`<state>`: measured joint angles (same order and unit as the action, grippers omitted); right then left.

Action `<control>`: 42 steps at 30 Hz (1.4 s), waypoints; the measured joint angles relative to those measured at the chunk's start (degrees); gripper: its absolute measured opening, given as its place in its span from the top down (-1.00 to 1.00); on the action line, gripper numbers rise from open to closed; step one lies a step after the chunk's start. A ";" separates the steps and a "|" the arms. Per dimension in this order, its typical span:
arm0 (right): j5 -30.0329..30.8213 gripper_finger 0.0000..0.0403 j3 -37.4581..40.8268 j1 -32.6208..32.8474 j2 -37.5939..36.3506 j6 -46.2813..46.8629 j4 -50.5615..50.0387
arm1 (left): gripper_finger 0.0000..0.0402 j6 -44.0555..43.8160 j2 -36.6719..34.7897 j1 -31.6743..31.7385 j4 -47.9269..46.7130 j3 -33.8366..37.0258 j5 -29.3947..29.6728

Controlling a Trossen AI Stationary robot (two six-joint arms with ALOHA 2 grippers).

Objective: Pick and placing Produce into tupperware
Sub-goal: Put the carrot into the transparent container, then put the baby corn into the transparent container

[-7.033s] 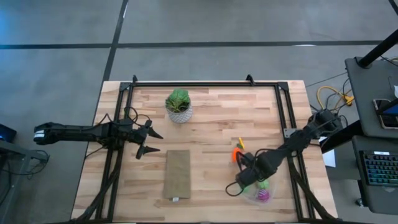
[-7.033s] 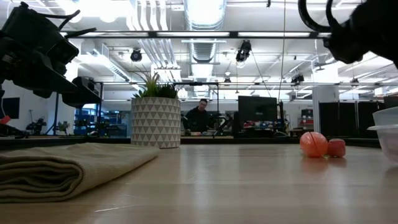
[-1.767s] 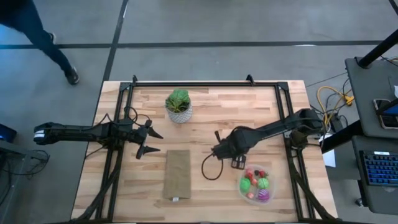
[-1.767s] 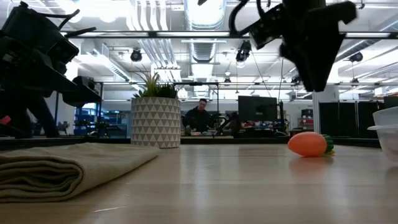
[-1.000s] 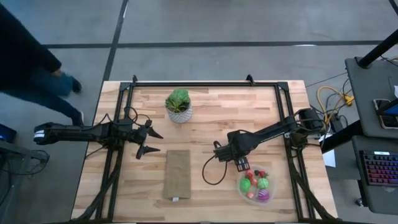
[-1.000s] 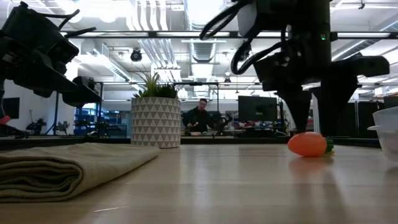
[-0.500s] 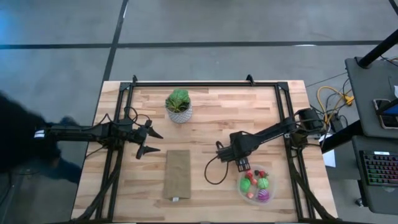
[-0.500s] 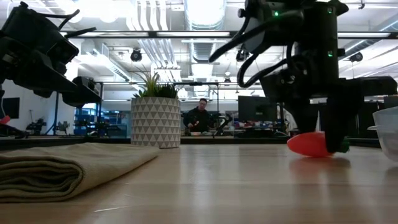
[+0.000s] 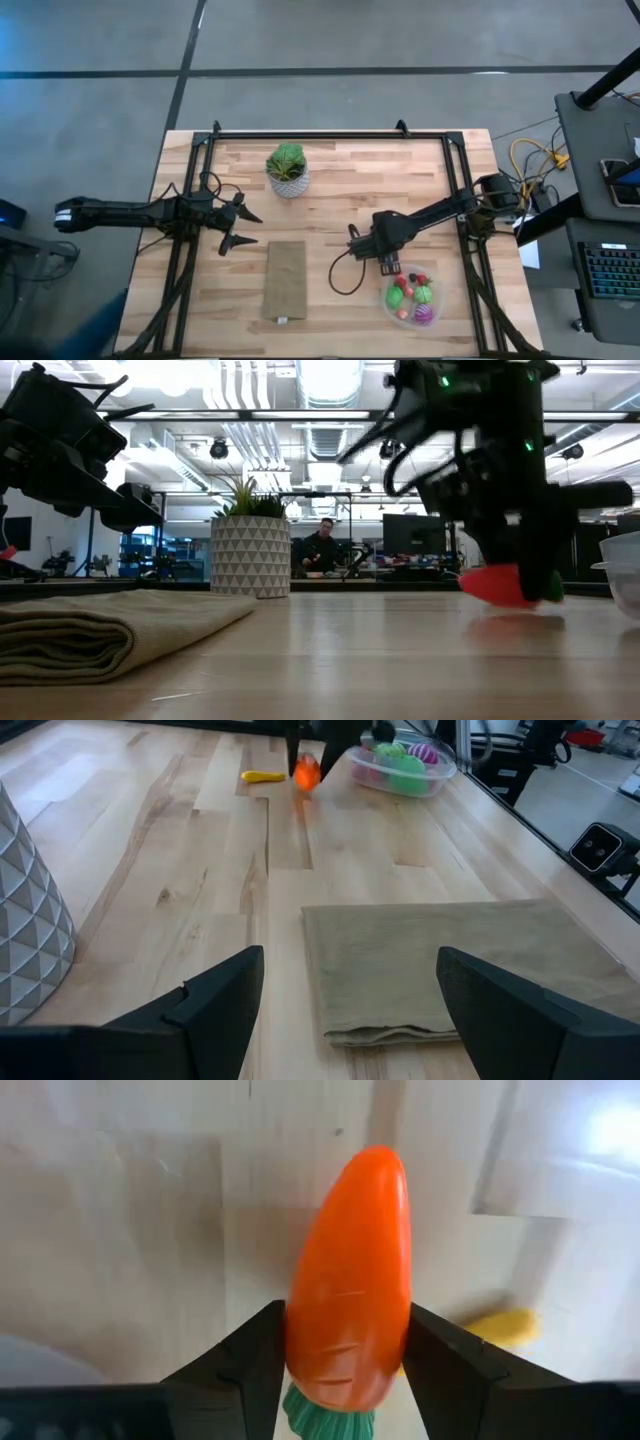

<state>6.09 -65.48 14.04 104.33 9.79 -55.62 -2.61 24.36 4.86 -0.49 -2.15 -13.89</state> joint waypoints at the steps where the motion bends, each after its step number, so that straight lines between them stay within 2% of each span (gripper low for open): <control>1: -0.02 0.14 -1.41 -0.11 -0.38 0.87 -1.35 | -0.41 0.00 0.00 -0.02 -0.02 0.00 0.01; 5: 0.02 0.14 -8.33 -0.23 -2.59 7.89 -9.00 | -0.41 0.00 0.00 -0.02 -0.03 0.00 0.01; 11: -1.58 0.13 -15.82 2.62 -8.43 31.19 -15.33 | -0.41 0.00 0.00 -0.02 -0.01 0.00 0.02; 16: -4.55 0.12 -14.78 9.86 -10.30 55.94 -15.24 | -0.41 0.00 0.00 -0.02 -0.01 0.00 0.02; 20: -9.51 0.12 -12.80 16.55 -9.22 75.87 -13.75 | -0.41 0.00 -0.02 -0.02 0.00 0.00 0.02; 25: -11.99 0.11 -12.48 22.84 -6.13 92.46 -8.52 | -0.41 0.00 -0.01 -0.02 -0.02 0.00 0.00; 29: -12.09 0.11 -12.19 24.77 -3.76 99.53 -8.28 | -0.41 0.00 -0.01 -0.02 0.00 0.00 0.00; 36: -12.40 0.09 -10.65 24.63 -1.60 102.69 -8.96 | -0.41 0.00 0.00 -0.01 -0.02 0.00 0.01; 42: -15.82 -0.16 -9.79 24.79 -1.60 102.76 -7.40 | -0.41 0.00 0.00 -0.02 0.00 0.00 0.01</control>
<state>-9.73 -75.26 38.83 102.74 112.55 -63.02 -2.61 24.36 4.84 -0.49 -2.15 -13.88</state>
